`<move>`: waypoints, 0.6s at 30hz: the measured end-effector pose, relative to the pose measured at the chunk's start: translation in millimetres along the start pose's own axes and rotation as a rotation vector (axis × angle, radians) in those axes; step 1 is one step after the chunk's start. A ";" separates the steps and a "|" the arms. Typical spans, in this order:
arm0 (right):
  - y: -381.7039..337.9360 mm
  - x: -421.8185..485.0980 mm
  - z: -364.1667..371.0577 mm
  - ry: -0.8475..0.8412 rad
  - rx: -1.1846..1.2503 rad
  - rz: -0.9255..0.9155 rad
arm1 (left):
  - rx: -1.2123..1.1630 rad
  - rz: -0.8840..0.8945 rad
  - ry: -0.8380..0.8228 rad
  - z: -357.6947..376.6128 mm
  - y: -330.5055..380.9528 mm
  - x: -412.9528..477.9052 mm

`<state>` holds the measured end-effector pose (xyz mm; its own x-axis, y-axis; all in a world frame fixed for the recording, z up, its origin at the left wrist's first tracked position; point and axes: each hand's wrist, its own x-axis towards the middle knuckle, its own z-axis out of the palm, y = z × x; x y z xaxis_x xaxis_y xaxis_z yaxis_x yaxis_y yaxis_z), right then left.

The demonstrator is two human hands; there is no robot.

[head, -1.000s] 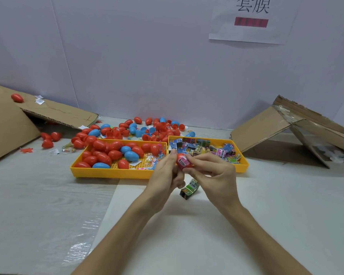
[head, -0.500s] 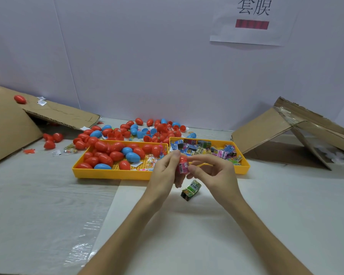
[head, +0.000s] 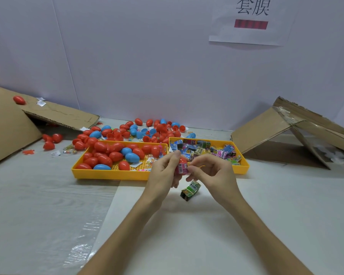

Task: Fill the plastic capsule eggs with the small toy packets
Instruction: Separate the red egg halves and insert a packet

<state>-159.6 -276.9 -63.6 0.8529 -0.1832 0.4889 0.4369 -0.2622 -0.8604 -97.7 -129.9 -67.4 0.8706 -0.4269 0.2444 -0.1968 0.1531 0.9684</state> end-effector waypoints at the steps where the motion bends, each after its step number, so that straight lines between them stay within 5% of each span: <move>1: 0.0 0.4 1.1 0.015 0.007 0.014 | -0.010 0.006 0.005 0.5 0.4 0.1; 8: 3.3 1.9 0.0 0.049 -0.039 0.074 | -0.148 -0.096 -0.041 0.0 2.5 1.3; 18: 2.2 3.9 -4.6 -0.010 0.095 0.165 | -0.049 -0.057 -0.041 -0.2 4.1 -0.3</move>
<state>-156.6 -282.6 -63.0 0.9178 -0.2063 0.3393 0.3159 -0.1385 -0.9386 -98.6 -129.0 -63.6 0.8602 -0.4726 0.1917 -0.1240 0.1707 0.9775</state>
